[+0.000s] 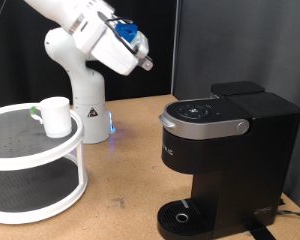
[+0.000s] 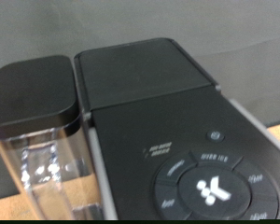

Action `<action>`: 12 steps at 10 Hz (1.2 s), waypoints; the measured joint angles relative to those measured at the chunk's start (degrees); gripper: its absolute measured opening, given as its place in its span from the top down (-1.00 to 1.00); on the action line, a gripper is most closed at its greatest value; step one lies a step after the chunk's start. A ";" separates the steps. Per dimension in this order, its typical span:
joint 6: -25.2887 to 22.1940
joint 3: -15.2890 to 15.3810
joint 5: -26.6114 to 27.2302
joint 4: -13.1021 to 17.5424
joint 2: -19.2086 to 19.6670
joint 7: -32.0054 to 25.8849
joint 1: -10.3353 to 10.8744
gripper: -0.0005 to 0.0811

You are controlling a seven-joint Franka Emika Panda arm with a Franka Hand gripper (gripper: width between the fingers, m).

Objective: Make a cup of coffee with the keurig machine

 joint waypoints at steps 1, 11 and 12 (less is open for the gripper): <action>0.01 -0.14 -0.68 -1.49 -2.03 0.02 -0.90 0.98; -11.53 -4.58 -11.30 -6.38 -12.64 1.16 -7.41 0.98; -15.15 -6.00 -13.77 -6.22 -13.11 1.14 -8.52 0.98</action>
